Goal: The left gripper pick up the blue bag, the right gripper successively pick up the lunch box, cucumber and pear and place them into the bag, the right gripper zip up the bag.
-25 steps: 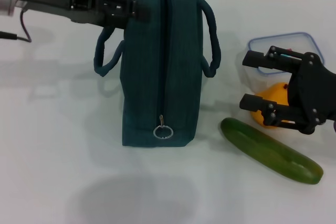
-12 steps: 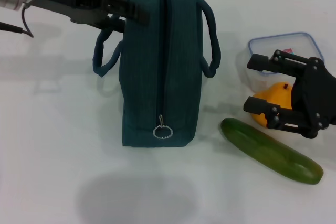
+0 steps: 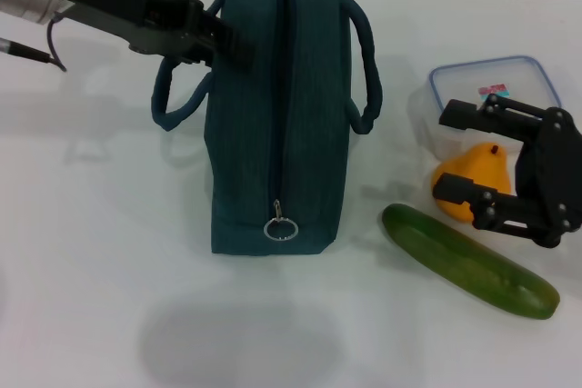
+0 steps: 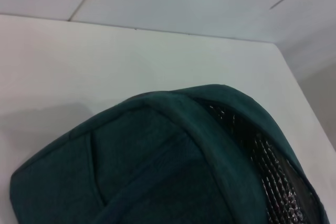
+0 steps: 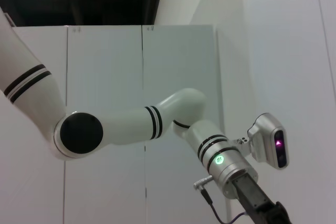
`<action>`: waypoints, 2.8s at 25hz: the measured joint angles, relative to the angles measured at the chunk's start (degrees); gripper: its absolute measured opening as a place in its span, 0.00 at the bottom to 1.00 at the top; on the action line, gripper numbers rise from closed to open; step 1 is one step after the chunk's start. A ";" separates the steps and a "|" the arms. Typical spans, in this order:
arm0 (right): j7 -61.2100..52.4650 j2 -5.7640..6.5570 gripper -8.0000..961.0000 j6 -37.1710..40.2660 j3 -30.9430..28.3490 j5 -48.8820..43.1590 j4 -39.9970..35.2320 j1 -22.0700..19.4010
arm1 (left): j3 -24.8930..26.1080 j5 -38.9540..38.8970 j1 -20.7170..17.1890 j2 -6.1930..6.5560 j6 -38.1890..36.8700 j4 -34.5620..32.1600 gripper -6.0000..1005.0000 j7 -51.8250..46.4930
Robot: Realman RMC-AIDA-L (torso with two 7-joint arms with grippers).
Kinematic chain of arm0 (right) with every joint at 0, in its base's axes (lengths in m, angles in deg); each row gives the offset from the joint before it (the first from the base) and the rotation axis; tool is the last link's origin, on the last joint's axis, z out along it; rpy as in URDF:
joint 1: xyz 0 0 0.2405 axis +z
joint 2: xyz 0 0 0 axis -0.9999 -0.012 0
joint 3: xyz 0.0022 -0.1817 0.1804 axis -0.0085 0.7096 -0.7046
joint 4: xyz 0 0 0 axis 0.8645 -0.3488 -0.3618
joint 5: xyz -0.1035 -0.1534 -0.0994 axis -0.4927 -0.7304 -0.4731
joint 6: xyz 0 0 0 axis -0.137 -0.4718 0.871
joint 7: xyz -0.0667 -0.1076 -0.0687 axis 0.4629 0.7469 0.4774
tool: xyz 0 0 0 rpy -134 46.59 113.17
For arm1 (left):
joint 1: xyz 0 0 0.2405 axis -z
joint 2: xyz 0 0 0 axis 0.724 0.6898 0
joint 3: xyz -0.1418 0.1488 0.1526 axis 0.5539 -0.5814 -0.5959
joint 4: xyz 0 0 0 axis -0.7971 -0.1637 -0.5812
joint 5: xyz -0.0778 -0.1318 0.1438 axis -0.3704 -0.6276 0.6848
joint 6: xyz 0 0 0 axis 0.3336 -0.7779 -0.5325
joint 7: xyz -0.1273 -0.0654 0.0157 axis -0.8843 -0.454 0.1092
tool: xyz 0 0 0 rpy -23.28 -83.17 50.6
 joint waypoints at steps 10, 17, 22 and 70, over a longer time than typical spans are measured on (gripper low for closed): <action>0.07 0.01 0.65 1.07 -1.12 0.12 0.07 -0.82 | 0.19 -0.78 0.03 0.00 0.07 0.00 0.26 0.38; 0.08 -0.08 0.64 1.08 -1.09 0.44 0.06 -0.82 | 0.28 -0.84 -0.42 -0.07 0.14 0.00 0.10 0.51; 0.08 -0.09 0.64 1.05 -1.13 1.23 0.06 -0.81 | 1.85 -0.91 -0.69 -0.43 0.18 0.24 0.07 0.66; -29.97 -0.78 0.60 -39.13 -2.41 36.23 28.06 3.31 | 3.64 -1.82 -2.22 -3.02 2.44 2.33 0.07 11.06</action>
